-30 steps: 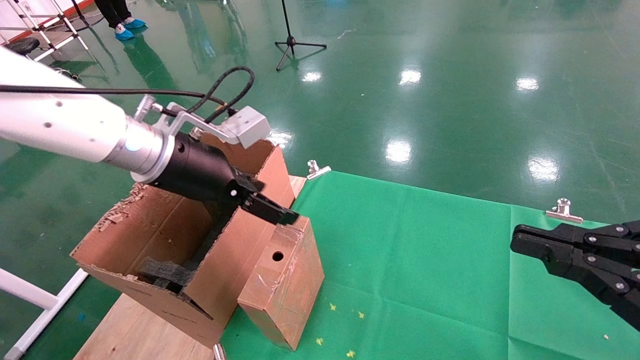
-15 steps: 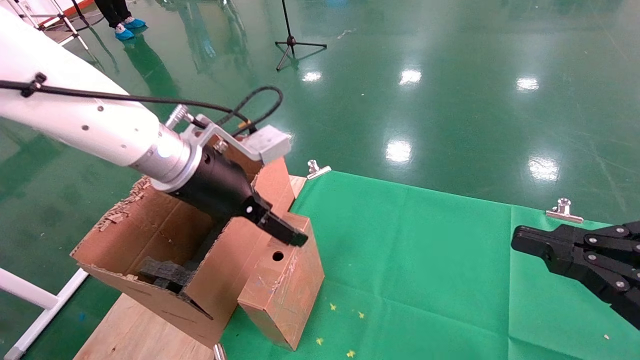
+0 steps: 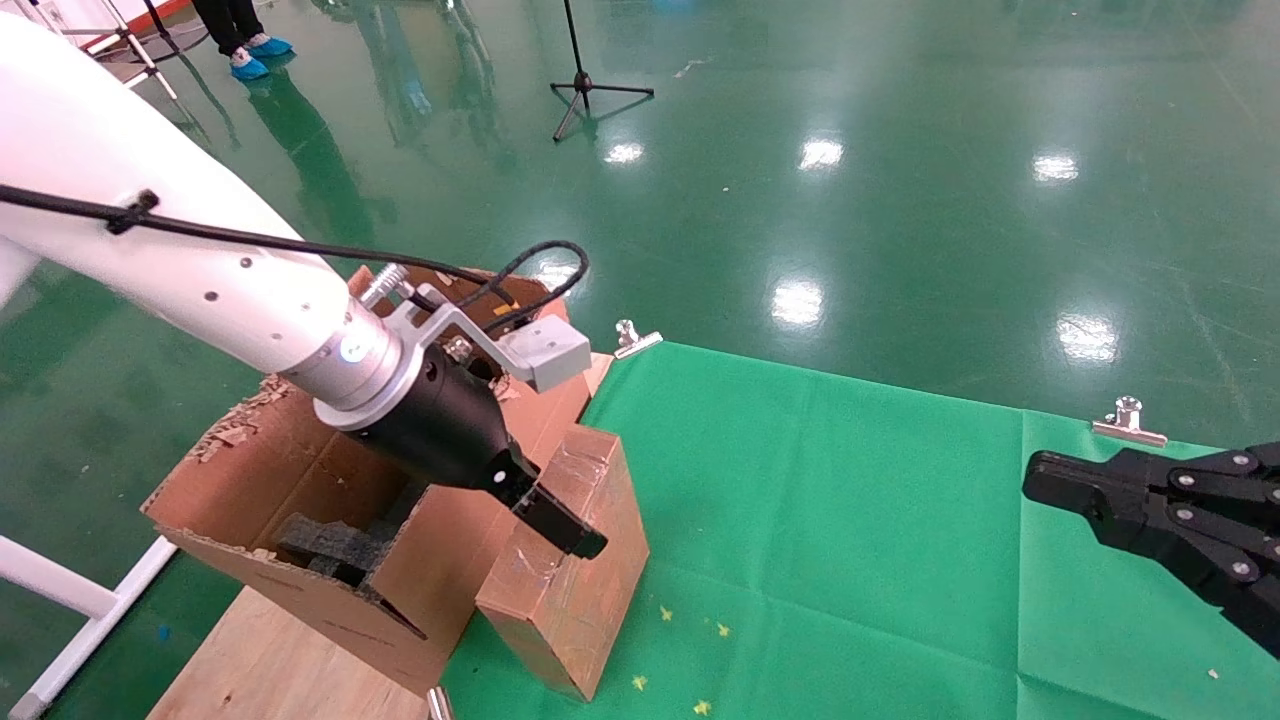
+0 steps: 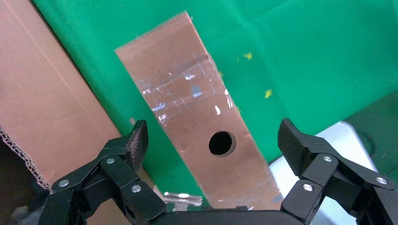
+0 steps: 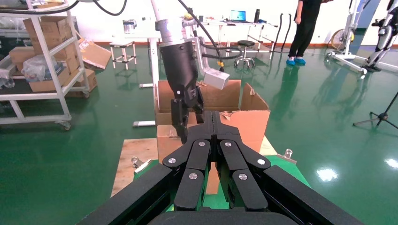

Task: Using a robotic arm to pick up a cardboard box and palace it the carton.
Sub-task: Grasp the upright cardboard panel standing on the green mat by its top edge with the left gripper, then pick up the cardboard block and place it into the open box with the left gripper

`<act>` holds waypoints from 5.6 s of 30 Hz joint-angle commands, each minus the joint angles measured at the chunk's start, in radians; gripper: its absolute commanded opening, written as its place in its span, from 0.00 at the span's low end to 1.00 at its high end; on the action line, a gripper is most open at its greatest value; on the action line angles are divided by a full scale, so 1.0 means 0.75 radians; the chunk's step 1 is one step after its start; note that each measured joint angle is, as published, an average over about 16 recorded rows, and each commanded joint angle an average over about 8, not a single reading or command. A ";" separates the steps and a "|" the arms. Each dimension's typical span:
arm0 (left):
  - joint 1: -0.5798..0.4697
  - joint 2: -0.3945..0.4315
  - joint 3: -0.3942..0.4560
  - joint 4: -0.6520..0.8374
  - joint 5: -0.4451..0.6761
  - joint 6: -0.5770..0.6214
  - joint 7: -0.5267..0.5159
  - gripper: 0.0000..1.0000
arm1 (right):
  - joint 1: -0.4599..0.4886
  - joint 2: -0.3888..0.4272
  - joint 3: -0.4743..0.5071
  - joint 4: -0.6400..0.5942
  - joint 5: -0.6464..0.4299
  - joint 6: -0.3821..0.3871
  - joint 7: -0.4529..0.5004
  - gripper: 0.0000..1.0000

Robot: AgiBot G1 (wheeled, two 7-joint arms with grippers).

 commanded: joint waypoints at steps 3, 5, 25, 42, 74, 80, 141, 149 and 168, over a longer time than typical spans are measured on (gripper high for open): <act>-0.018 0.012 0.048 -0.002 0.007 -0.001 0.018 1.00 | 0.000 0.000 0.000 0.000 0.000 0.000 0.000 0.29; -0.022 0.015 0.059 -0.002 0.007 -0.001 0.021 1.00 | 0.000 0.000 0.000 0.000 0.000 0.000 0.000 0.54; -0.017 0.011 0.044 -0.002 0.008 -0.001 0.018 0.00 | 0.000 0.000 0.000 0.000 0.000 0.000 0.000 1.00; -0.016 0.012 0.036 0.018 -0.002 -0.008 0.030 0.00 | 0.000 0.000 0.000 0.000 0.000 0.000 0.000 1.00; -0.598 -0.201 -0.156 1.017 0.198 -0.111 1.109 0.00 | 0.000 0.000 0.000 0.000 0.000 0.000 0.000 1.00; -0.524 -0.187 -0.098 1.222 0.254 -0.101 1.276 0.00 | 0.000 0.000 0.000 0.000 0.000 0.000 0.000 1.00; 0.198 0.111 -0.151 1.833 0.177 -0.825 1.181 0.00 | 0.000 0.000 0.000 0.000 0.000 0.000 0.000 1.00; 0.258 0.134 -0.151 1.821 0.175 -0.957 1.173 0.85 | 0.000 0.000 0.000 0.000 0.000 0.001 0.000 1.00; 0.250 0.130 -0.151 1.822 0.178 -0.948 1.173 1.00 | 0.000 0.000 0.000 0.000 0.000 0.001 0.000 1.00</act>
